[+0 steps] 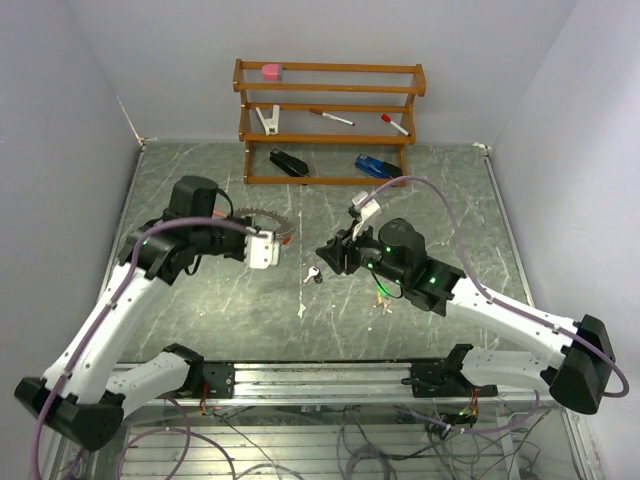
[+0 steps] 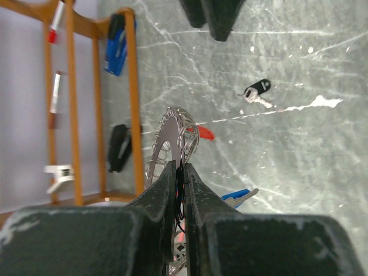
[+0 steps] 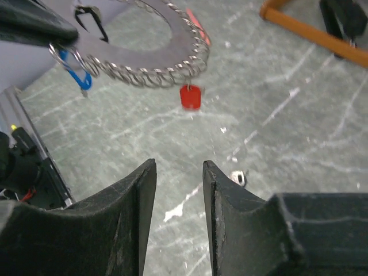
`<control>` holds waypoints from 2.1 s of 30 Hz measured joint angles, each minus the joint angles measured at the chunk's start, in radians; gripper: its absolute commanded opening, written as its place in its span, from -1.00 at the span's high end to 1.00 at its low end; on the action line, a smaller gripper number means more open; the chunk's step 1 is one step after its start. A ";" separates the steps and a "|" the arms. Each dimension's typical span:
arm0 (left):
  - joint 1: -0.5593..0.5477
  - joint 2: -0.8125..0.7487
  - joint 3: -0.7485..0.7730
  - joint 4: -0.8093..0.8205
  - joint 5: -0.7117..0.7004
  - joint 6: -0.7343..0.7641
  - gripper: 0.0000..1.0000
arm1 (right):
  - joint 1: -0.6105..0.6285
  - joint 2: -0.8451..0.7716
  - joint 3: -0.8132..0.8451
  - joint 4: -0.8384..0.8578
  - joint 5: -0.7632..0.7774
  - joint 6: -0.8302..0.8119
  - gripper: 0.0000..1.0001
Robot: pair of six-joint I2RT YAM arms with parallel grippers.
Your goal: Put the keys on the keyring
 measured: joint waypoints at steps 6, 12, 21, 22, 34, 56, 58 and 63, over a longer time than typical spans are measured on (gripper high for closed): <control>0.000 0.107 0.042 -0.001 0.000 -0.203 0.86 | -0.042 0.060 -0.051 -0.089 -0.019 0.067 0.27; 0.000 0.120 0.075 0.032 -0.002 -0.426 0.86 | -0.043 0.236 -0.051 -0.132 -0.063 0.112 0.35; 0.000 0.097 0.075 0.100 -0.094 -0.636 0.86 | -0.043 0.470 0.145 -0.225 0.019 0.145 0.41; 0.000 0.095 0.074 0.102 -0.105 -0.644 0.86 | -0.043 0.496 0.179 -0.234 0.029 0.150 0.41; 0.000 0.081 0.056 0.110 -0.173 -0.665 0.86 | -0.044 0.714 0.400 -0.402 0.119 0.215 0.43; 0.000 0.066 0.044 0.111 -0.193 -0.657 0.86 | -0.070 0.820 0.445 -0.456 0.168 0.246 0.52; 0.000 0.066 0.044 0.111 -0.195 -0.657 0.86 | -0.073 0.829 0.445 -0.451 0.167 0.246 0.53; 0.000 0.066 0.044 0.114 -0.199 -0.657 0.86 | -0.077 0.835 0.447 -0.433 0.167 0.241 0.58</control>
